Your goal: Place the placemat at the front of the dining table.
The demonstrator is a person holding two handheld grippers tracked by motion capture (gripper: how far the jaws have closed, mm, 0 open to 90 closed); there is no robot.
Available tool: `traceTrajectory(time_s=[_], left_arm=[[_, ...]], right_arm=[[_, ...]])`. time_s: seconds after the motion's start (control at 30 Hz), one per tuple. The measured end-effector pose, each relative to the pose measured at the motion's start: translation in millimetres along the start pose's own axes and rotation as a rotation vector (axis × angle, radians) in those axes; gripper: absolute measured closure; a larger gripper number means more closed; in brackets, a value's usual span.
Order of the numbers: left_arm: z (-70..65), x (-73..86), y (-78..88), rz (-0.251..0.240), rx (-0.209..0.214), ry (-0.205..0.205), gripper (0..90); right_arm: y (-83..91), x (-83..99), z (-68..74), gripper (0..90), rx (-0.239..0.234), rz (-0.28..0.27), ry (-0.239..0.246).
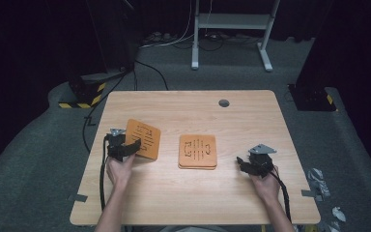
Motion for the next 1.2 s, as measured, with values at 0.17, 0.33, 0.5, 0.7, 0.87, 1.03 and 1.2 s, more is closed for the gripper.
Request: traceTrajectory(time_s=[0.17, 0.33, 0.5, 0.7, 0.87, 1.03, 1.2], left_arm=[[5.7, 3.9, -4.7, 0.019, -0.005, 0.011, 35.3], [9.1, 6.9, -5.5, 0.018, -0.005, 0.016, 33.8], [9.4, 6.8, -3.6, 0.006, 0.002, 0.014, 32.4], [4.8, 5.4, 2.5, -0.011, 0.018, -0.003, 32.2], [2.1, 5.1, 6.4, -0.015, 0.033, -0.010, 32.2], [-1.6, 4.4, 11.7, -0.022, 0.046, -0.022, 32.2], [-5.0, 3.7, 17.5, -0.032, 0.066, -0.029, 32.4]], right_arm=[[0.1, 0.0, 0.0, 36.4, -0.003, 0.002, -0.005], [0.0, 0.0, -0.3, 36.4, -0.003, 0.001, -0.004], [0.0, 0.0, -0.3, 36.4, -0.003, 0.002, -0.004], [0.0, 0.0, -0.4, 36.4, -0.004, 0.003, -0.007], [0.0, 0.0, -0.3, 36.4, -0.005, 0.003, -0.010], [-0.1, 0.1, -0.3, 36.4, -0.005, 0.003, -0.012], [-0.2, 0.1, -0.8, 36.4, -0.004, 0.002, -0.005]])
Point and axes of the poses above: each handheld gripper's, and its own axes: y roughly backward along the jaws, x roughly out of its underside, z roughly to its left, the point moved 3 cm from there along -y, roughly forward along the jaws, and after that the axes turned 4 degrees about y, right-handed, at the moved point
